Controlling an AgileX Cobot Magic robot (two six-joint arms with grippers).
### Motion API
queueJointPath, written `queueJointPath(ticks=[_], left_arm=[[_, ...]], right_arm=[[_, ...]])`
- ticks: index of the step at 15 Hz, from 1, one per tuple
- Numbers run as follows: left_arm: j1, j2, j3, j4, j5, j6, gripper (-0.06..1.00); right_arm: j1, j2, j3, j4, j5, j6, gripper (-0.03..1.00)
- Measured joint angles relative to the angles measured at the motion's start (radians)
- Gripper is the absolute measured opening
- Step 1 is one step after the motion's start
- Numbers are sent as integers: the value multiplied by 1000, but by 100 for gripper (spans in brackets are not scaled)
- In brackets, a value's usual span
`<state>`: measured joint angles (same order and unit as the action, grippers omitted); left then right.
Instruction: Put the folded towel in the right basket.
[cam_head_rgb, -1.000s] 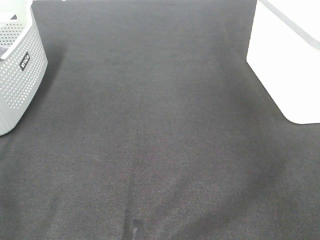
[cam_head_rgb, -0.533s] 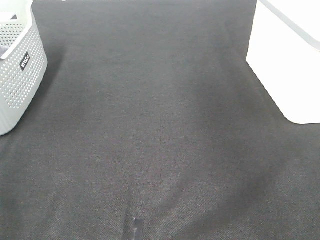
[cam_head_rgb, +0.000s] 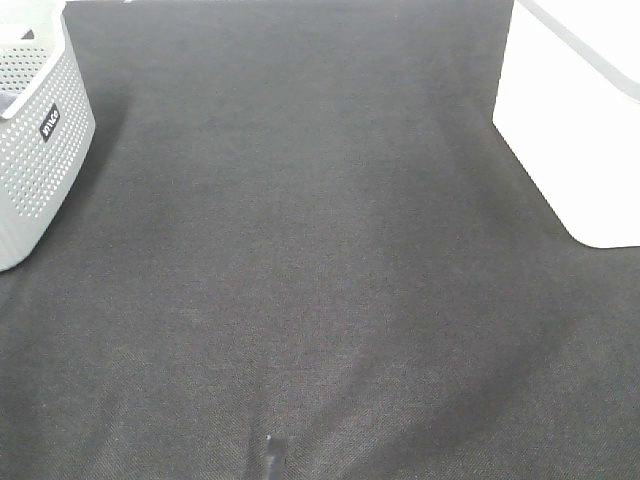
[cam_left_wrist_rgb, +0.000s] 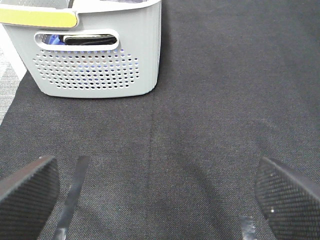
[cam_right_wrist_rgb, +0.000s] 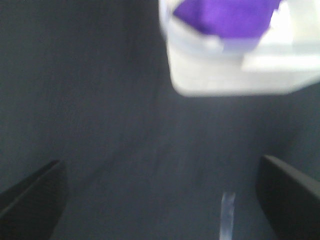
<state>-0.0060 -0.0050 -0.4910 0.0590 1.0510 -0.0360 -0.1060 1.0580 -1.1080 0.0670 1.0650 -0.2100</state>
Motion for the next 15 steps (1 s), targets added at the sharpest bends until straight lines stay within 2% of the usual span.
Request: queueJointPath(ticks=[2,6,10,13,15], left_arm=[[0,0,0,0,0,0,99],[0,0,0,0,0,0,99],[0,0,0,0,0,0,99],[0,0,0,0,0,0,99],[0,0,0,0,0,0,99]], right_arm=[[0,-275,254,1,5,17,97],[0,-669,478,7,80,28,97],[42,-878,601,54,90,29,96],[58,-1033,637,65,70,34,96],[58,-1061,644,61,56,59,96]])
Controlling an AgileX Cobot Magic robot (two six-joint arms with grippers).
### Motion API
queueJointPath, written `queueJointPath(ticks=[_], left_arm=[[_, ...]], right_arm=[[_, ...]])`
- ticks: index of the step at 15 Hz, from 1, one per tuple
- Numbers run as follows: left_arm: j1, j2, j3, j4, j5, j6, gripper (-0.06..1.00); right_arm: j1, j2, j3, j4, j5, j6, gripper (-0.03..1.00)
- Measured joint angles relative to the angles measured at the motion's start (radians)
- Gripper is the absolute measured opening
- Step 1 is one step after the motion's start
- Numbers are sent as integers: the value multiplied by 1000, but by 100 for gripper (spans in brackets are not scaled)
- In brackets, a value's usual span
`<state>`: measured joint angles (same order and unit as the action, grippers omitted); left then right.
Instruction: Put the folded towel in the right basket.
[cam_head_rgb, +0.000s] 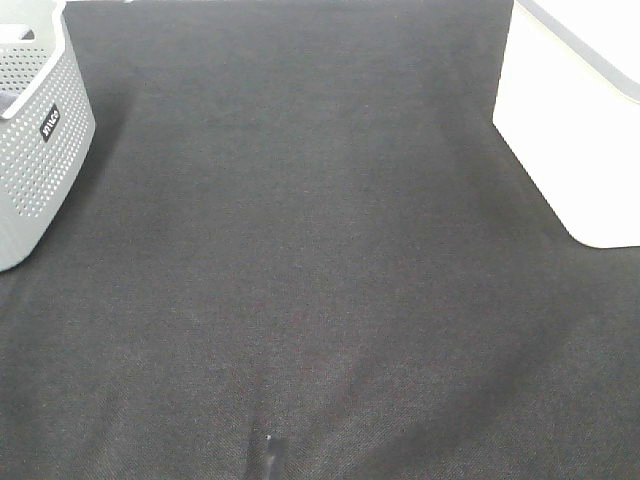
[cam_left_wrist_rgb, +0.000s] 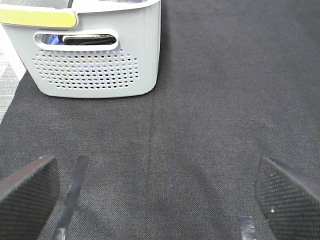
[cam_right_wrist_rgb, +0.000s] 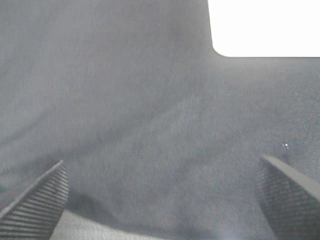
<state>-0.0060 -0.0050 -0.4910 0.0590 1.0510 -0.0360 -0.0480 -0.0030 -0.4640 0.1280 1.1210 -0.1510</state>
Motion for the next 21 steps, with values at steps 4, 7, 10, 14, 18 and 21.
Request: queueJointPath(ticks=[4,7,10,14,18,21], left_arm=[[0,0,0,0,0,0,99],[0,0,0,0,0,0,99],[0,0,0,0,0,0,99],[0,0,0,0,0,0,99],[0,0,0,0,0,0,99],[0,0,0,0,0,0,99]], right_arm=[[0,-1,1,-10,0,20,96],[0,-1,1,-10,0,20,96],[0,-1,1,-10,0,20,96],[0,-1,1,-10,0,20,96],[0,-1,1,-10,0,20,96],[0,-1,1,-10,0,20,96]])
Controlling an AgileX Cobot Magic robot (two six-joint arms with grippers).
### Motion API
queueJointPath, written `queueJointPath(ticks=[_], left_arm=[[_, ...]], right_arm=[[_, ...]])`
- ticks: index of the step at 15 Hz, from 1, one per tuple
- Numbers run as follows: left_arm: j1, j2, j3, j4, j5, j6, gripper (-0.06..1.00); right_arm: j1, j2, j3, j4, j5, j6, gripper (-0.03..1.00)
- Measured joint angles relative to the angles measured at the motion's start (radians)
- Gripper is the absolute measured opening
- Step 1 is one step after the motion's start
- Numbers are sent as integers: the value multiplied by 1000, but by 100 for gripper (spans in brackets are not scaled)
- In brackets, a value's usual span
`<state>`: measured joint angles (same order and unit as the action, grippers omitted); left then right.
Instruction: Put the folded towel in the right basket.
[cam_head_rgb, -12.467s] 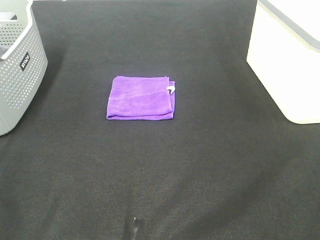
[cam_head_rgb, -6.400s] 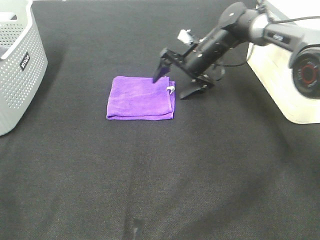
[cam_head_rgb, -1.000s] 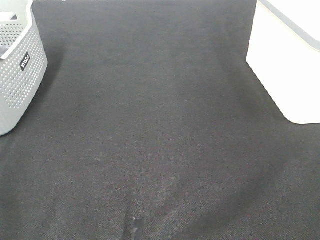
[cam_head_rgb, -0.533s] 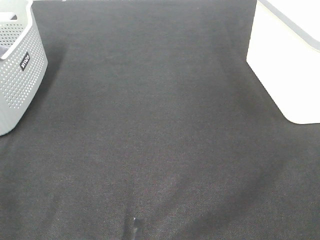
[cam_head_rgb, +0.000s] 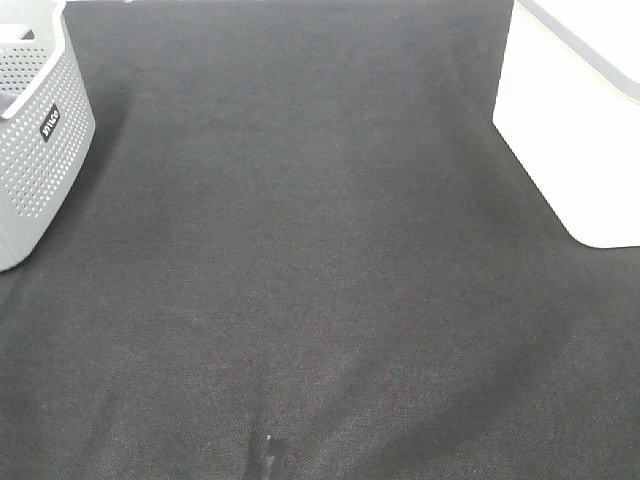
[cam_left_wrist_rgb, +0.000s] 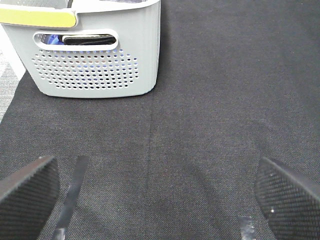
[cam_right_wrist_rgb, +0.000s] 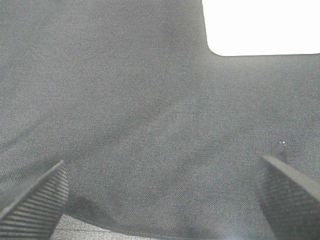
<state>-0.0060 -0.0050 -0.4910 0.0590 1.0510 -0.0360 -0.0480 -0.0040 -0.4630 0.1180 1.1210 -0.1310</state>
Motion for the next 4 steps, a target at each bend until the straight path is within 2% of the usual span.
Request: queueJointPath(ticks=[4], left_arm=[[0,0,0,0,0,0,99]], right_arm=[[0,0,0,0,0,0,96]])
